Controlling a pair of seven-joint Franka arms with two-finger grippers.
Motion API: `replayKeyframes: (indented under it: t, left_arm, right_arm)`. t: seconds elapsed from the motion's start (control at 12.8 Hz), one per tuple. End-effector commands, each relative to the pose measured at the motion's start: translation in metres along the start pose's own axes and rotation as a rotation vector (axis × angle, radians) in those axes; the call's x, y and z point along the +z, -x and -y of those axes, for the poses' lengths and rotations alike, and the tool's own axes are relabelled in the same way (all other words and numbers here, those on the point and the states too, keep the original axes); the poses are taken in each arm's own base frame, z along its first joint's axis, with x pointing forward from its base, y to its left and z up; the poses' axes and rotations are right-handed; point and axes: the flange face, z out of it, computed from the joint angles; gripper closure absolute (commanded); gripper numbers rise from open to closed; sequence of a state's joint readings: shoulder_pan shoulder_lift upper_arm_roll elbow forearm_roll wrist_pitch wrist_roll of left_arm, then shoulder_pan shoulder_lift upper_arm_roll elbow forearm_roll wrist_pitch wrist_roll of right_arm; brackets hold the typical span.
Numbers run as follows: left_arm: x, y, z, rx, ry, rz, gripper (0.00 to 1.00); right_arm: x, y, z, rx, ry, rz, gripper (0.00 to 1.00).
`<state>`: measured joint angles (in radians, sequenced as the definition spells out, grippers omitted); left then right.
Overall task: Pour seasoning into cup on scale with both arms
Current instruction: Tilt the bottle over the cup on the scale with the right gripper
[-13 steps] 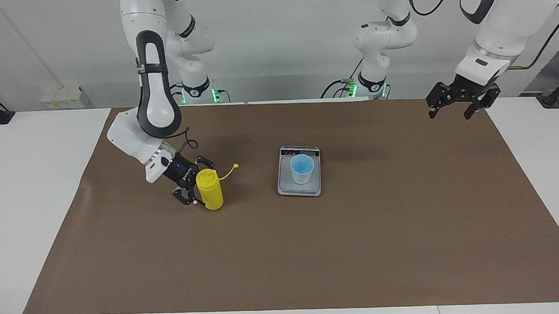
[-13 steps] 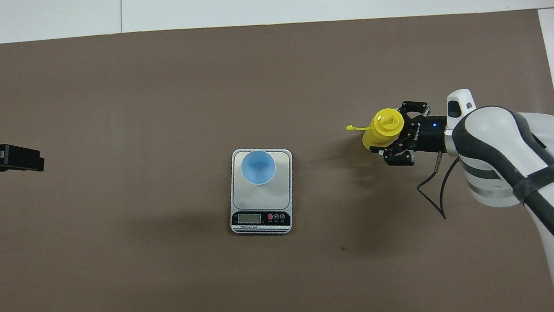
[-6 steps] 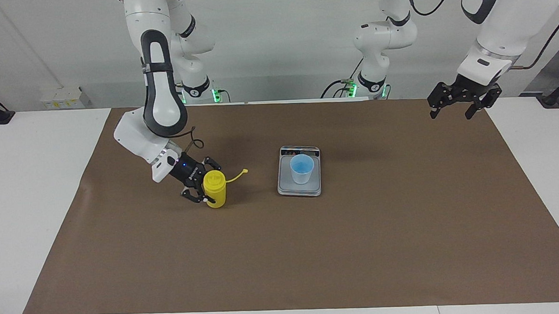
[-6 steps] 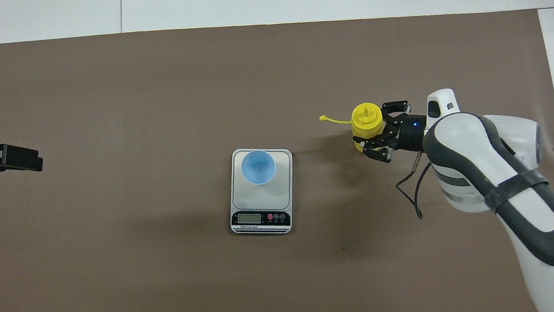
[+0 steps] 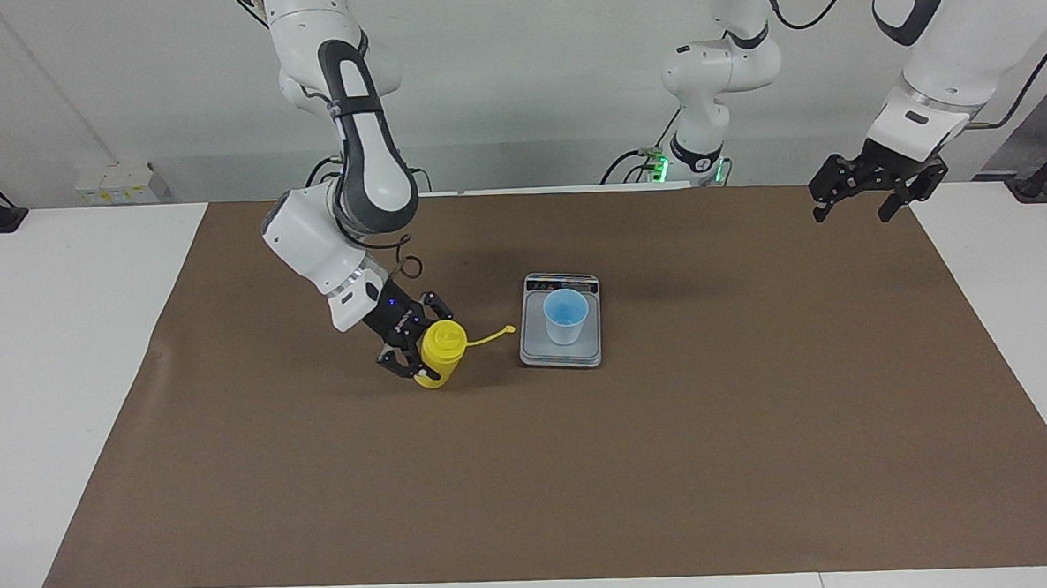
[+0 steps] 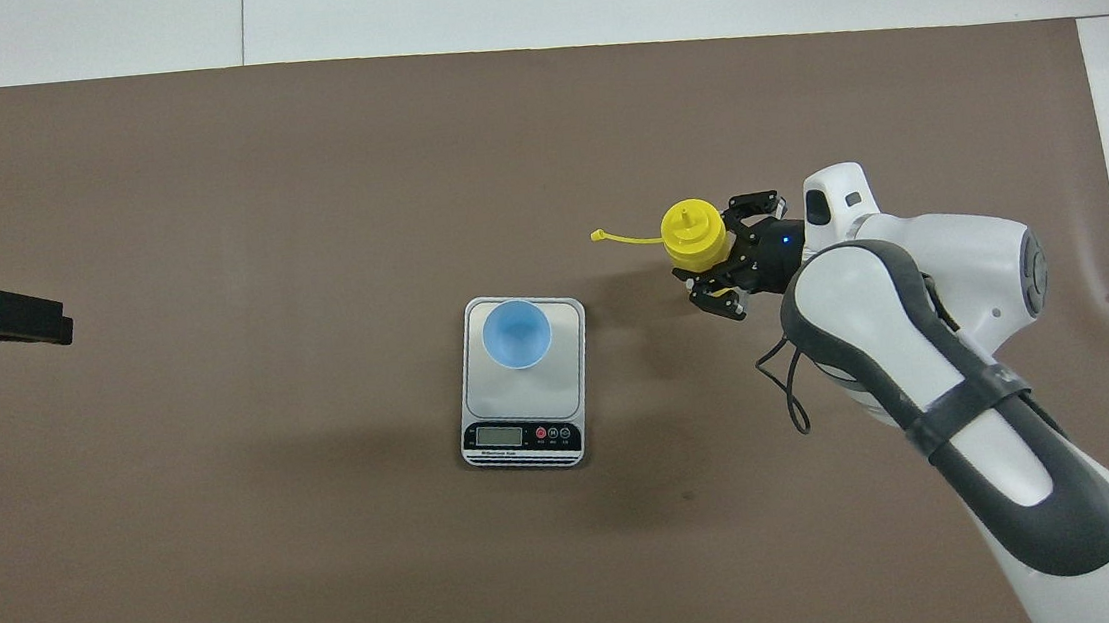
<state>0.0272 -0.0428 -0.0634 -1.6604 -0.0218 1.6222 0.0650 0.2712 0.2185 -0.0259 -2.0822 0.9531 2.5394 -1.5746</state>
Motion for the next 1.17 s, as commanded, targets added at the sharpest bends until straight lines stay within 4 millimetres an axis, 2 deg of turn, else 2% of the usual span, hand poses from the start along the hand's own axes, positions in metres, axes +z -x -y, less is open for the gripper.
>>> replayKeyframes:
  t: [0.0,0.31,0.47,0.7,0.86,1.01,1.09]
  left_arm:
    - [0.000,0.009,0.006,-0.004,0.004,0.009,0.00]
    - [-0.001,0.009,-0.006,0.012,0.001,0.007,0.00]
    - [-0.003,0.009,0.003,-0.005,0.001,0.000,0.00]
    - [-0.003,0.009,0.008,-0.011,0.001,-0.003,0.00]
    - [-0.003,0.009,0.004,-0.004,0.001,-0.003,0.00]
    - [-0.003,0.009,0.003,-0.002,0.001,-0.003,0.00]
    - [-0.003,0.009,0.004,-0.004,0.001,-0.003,0.00]
  right_arm:
    - [-0.011,-0.032,0.000,-0.045,0.012,0.099,1.00]
    - [-0.013,-0.072,0.017,-0.187,0.000,0.302,1.00]
    - [-0.015,-0.094,0.026,-0.296,0.013,0.445,1.00]
    - [-0.017,-0.114,0.034,-0.405,0.023,0.592,1.00]
    - [-0.007,-0.135,0.035,-0.474,0.033,0.690,1.00]
    - [0.002,-0.140,0.028,-0.496,0.029,0.748,1.00]
    - [0.019,-0.149,0.031,-0.560,0.017,0.874,1.00]
